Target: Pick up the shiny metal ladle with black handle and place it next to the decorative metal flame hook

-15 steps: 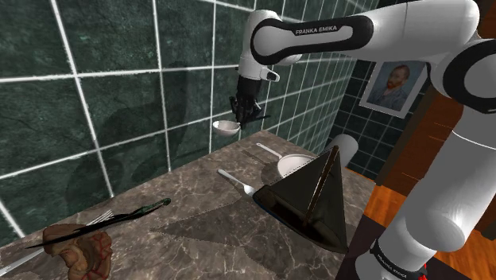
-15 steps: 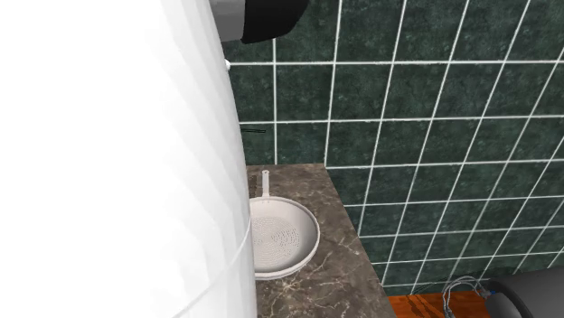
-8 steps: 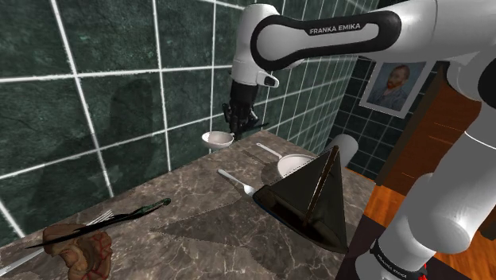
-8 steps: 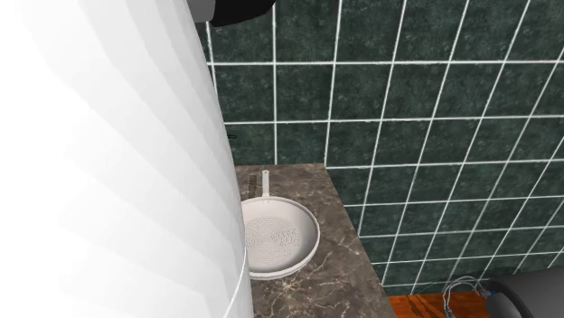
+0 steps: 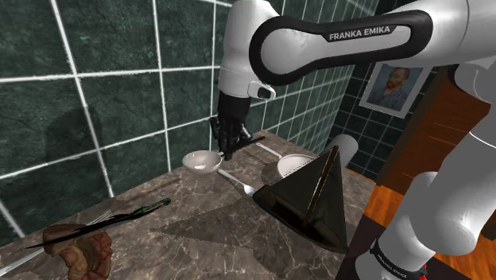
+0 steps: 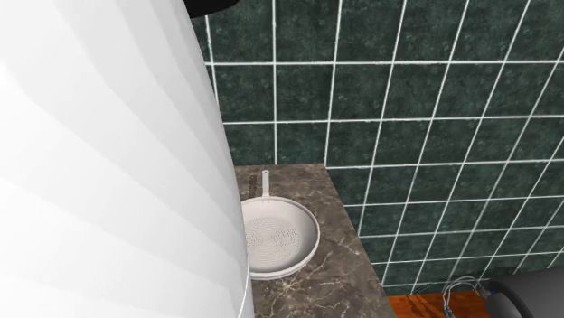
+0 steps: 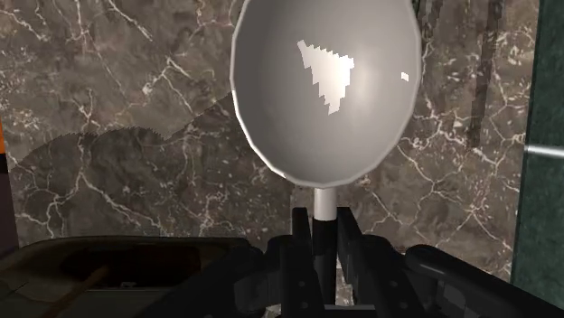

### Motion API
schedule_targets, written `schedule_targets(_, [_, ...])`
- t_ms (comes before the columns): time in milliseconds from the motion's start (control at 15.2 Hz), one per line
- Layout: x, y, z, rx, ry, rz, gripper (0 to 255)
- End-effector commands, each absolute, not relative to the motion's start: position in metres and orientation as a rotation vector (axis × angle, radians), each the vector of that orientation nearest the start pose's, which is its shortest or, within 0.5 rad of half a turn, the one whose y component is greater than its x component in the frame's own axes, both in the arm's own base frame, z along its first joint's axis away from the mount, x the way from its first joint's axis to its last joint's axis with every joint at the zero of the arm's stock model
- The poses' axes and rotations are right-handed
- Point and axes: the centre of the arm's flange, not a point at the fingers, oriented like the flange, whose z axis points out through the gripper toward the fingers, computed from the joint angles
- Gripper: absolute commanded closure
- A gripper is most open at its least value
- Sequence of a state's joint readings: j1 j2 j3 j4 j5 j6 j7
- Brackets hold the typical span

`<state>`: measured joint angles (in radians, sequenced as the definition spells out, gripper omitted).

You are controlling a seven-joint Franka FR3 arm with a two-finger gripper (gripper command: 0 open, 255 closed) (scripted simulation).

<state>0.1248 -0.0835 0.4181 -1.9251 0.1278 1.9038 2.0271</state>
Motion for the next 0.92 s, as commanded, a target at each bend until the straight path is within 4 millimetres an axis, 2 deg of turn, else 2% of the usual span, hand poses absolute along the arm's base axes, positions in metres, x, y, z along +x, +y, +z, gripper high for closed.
schedule_targets(0, [0.444, 0.316, 0.527, -2.214, 2.114, 0.105, 255])
schedule_targets(660, [0.37, 0.431, 0.527, -2.214, 2.114, 0.105, 255])
schedule_targets(858, [0.37, 0.431, 0.511, -2.214, 2.114, 0.105, 255])
